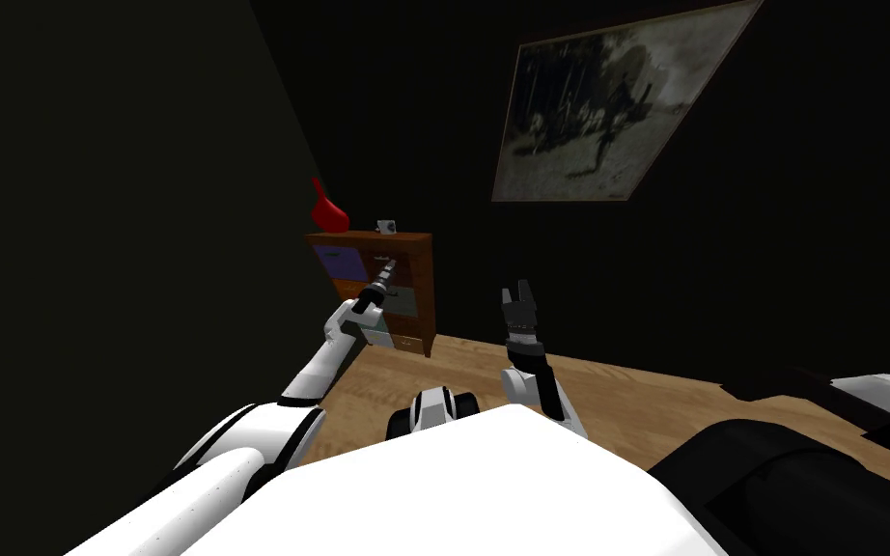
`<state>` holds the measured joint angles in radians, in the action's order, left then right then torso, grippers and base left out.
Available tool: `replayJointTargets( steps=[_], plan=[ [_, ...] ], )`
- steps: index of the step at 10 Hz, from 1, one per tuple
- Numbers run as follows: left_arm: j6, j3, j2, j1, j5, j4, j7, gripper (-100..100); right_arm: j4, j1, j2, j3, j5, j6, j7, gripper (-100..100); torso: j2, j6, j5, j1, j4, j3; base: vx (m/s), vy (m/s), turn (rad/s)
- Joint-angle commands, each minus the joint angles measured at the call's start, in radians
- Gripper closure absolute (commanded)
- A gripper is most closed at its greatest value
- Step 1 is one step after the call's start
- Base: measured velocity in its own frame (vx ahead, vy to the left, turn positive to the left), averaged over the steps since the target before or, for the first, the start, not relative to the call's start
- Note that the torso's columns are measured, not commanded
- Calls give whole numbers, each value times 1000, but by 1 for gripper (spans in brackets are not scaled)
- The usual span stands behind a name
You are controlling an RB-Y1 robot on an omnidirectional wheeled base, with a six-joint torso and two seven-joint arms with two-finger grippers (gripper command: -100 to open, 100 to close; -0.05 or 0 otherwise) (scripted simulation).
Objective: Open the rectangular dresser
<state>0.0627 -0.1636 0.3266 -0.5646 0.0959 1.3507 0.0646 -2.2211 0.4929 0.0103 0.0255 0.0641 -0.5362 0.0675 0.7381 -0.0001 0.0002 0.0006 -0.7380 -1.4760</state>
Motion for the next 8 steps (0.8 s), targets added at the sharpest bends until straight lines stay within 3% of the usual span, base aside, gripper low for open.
replayJointTargets(
  steps=[1,4,6,7,8],
  plan=[
    [36,-10,27,-66,11,-61,12,-100,0,0,0,0,0,0,0,0,0,0,0,0,0,0,10,50,-48],
    [70,-22,72,-129,20,-116,24,-100,0,0,0,0,0,0,0,0,0,0,0,-1,0,0,13,40,-58],
    [60,-19,62,-124,20,-118,22,-100,0,0,0,0,0,0,0,0,0,0,0,-2,0,0,3,8,-5],
    [60,-19,62,-123,20,-118,22,100,0,0,0,0,0,0,0,0,0,0,-1,-2,0,0,0,0,0],
    [64,-25,64,-124,16,-111,24,100,0,0,0,0,0,0,0,0,0,0,0,-1,0,0,-91,33,40]
  ],
)
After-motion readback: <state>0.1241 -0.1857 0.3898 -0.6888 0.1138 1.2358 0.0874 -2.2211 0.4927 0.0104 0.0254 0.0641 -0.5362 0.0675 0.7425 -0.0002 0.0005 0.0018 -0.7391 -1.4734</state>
